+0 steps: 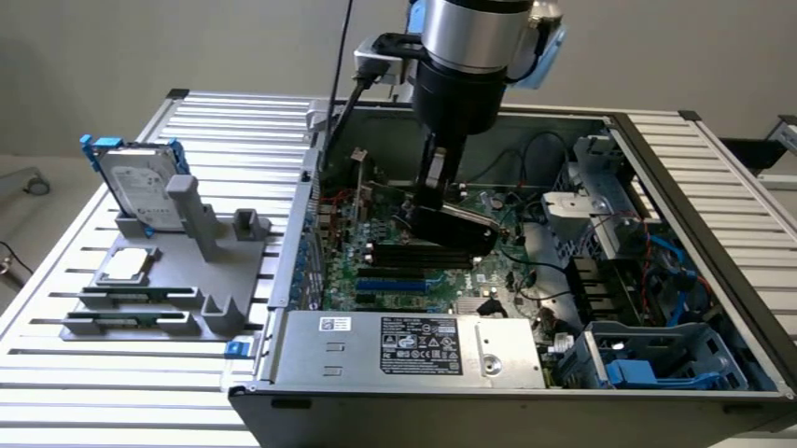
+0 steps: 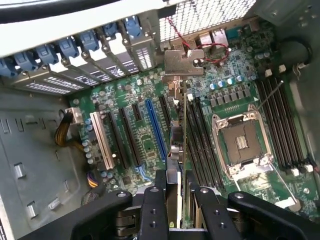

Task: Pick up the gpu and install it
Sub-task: 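Insert the gpu into the slot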

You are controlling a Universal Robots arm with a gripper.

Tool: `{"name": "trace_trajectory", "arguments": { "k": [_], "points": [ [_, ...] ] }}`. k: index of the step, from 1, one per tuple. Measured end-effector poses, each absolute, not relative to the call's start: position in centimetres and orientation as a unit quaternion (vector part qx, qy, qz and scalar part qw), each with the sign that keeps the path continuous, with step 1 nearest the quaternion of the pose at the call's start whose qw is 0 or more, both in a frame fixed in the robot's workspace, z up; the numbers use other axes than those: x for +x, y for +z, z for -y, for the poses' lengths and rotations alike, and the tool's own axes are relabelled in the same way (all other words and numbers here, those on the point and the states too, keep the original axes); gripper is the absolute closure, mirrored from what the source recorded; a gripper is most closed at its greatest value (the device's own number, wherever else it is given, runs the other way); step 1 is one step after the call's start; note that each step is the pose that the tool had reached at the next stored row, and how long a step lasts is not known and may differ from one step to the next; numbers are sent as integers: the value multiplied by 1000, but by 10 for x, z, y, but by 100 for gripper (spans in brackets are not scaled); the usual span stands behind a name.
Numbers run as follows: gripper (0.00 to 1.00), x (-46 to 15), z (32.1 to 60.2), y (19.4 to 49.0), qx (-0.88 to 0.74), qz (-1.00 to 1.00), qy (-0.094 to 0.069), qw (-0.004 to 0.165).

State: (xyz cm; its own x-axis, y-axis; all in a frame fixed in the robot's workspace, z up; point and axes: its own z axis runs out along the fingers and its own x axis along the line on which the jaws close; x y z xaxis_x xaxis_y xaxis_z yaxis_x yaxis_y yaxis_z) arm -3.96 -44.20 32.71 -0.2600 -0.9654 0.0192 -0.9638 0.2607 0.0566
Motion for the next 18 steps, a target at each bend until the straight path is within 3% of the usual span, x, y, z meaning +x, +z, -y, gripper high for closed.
{"name": "trace_trajectory", "arguments": {
  "k": [18],
  "points": [
    [73, -46, 442, 302, 685, 728, -14, 25]
  ]
}}
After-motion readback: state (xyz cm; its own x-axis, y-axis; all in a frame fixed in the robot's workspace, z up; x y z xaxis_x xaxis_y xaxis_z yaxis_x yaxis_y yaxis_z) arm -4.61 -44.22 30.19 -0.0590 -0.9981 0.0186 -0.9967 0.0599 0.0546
